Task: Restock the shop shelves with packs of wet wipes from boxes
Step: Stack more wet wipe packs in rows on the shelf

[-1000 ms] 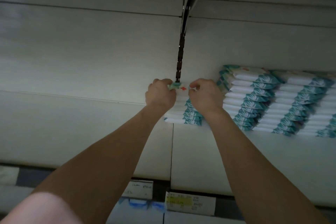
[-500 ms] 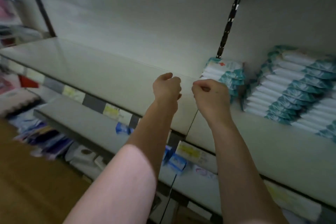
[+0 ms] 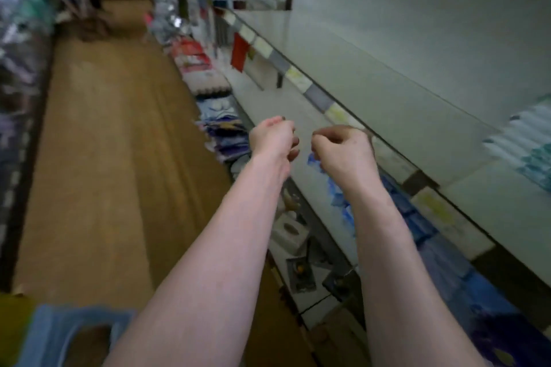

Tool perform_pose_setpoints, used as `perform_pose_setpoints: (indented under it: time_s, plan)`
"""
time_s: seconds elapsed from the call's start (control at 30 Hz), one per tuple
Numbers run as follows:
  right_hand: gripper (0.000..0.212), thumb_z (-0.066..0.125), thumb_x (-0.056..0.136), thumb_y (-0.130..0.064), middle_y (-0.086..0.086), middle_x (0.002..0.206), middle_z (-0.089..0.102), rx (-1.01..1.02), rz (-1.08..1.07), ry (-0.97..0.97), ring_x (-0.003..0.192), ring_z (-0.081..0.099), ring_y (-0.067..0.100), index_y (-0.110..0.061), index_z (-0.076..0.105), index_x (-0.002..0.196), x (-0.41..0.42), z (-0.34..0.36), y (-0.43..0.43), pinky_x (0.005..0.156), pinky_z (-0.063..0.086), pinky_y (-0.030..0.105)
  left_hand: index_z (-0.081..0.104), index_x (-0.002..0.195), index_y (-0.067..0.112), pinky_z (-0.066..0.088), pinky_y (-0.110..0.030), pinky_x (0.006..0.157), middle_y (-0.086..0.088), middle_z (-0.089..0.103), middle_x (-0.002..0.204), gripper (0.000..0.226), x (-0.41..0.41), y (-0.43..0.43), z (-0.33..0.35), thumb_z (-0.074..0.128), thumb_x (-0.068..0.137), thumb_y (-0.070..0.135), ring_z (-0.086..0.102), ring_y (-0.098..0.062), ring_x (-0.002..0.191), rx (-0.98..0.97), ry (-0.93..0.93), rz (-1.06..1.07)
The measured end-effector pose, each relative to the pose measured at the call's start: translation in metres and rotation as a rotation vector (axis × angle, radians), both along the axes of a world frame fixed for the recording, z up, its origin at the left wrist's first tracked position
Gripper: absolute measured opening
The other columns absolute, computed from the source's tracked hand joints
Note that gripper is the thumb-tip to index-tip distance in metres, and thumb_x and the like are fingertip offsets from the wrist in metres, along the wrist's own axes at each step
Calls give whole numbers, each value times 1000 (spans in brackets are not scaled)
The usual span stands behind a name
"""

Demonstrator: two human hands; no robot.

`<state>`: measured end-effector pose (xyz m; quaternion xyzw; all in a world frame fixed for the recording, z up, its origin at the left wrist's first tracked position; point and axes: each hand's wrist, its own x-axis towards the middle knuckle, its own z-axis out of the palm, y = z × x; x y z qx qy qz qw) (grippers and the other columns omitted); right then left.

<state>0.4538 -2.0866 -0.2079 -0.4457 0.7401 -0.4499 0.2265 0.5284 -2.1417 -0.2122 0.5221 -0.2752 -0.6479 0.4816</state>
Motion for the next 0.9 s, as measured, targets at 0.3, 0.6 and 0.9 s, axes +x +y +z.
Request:
perform_pose_setpoints:
  time_s: [0.3, 0.6, 0.9]
  plan:
    - [15, 58, 88, -24, 1, 91, 71, 160, 440, 49, 88, 66, 20, -20, 72, 94, 169, -35, -7, 81, 57, 44, 62, 113, 13, 43, -22, 49, -1, 55, 69, 27, 192, 31, -44, 54, 88, 4, 52, -12, 57, 135, -50, 363]
    - [13, 58, 89, -25, 0, 87, 70, 306, 836, 89, 86, 66, 20, -22, 70, 92, 369, -69, 53, 80, 58, 43, 53, 71, 15, 38, -20, 48, -4, 49, 61, 22, 397, 127, -85, 51, 89, 2, 47, -14, 52, 254, -10, 688]
    - [18, 57, 82, -24, 9, 78, 70, 418, 1040, 104, 81, 66, 30, -21, 66, 67, 524, -107, 113, 78, 57, 46, 53, 97, 17, 38, -22, 48, -1, 48, 67, 12, 542, 215, -126, 48, 93, 6, 47, -9, 53, 393, 21, 884]
